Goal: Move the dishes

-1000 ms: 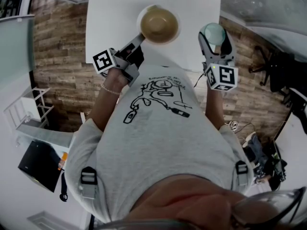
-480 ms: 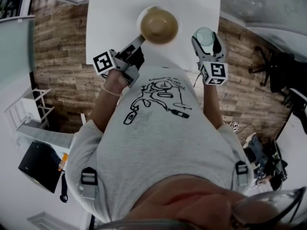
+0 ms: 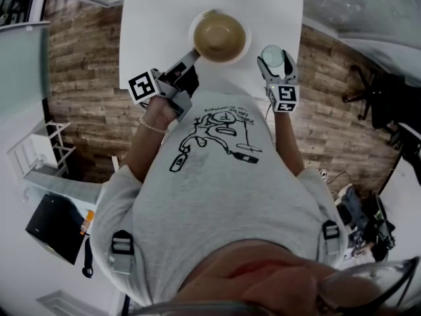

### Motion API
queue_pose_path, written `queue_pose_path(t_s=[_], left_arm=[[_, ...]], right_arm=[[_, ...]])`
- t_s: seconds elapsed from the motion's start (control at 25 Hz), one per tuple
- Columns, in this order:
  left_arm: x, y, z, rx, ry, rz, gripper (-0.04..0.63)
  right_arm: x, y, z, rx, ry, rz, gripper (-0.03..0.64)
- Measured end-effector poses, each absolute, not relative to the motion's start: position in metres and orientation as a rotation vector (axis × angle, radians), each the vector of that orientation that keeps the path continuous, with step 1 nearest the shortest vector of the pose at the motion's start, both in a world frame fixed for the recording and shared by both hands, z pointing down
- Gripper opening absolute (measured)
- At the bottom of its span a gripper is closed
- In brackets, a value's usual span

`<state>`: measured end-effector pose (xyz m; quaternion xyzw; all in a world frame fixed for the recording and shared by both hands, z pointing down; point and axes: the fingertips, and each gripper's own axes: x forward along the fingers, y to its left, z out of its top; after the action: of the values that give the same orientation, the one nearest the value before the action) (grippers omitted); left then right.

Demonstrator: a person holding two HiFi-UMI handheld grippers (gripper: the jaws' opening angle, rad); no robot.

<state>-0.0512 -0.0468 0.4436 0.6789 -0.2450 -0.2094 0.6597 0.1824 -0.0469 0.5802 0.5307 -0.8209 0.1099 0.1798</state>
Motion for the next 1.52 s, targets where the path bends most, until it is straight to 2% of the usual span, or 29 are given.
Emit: queue_pose_path(t_s=[0.52,1.52], left_arm=[[-0.051,-0.045,0.442,1.533,-0.560,-0.473,0.008],[-0.051,-0.046,0.445,1.532,-0.563,-0.448,0.008]], right_arm=[[0.204,-0.035,0.660,1.519,-2.231,0.463,0.374],[0.209,-0.013,0.681,1.500,-2.191,0.465,0.374]])
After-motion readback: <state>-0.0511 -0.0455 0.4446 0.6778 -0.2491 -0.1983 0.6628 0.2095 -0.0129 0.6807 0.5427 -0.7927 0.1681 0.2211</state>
